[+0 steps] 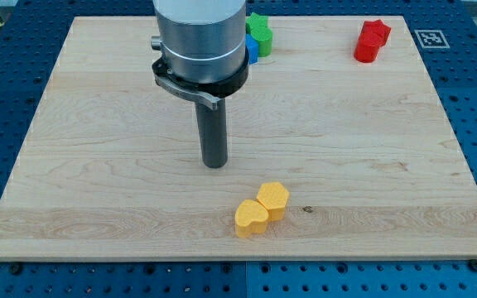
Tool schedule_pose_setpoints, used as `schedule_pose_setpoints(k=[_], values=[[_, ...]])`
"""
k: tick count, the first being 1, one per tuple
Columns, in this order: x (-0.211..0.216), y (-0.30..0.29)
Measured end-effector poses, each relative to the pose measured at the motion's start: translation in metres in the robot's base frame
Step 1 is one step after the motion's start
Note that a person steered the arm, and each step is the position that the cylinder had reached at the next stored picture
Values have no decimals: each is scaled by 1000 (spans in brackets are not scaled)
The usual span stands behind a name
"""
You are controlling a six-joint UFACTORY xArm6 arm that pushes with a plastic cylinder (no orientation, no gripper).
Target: Slide the yellow hexagon closer to the red circle
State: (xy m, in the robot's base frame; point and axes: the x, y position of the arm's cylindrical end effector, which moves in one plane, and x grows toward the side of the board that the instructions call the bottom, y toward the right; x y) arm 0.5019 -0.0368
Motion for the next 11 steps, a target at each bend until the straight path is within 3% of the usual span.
schedule_pose_setpoints(k=[2,3,4,6,7,11], values=[[5,0],[8,-28],[40,-52],[108,-4],[115,35],[9,115]])
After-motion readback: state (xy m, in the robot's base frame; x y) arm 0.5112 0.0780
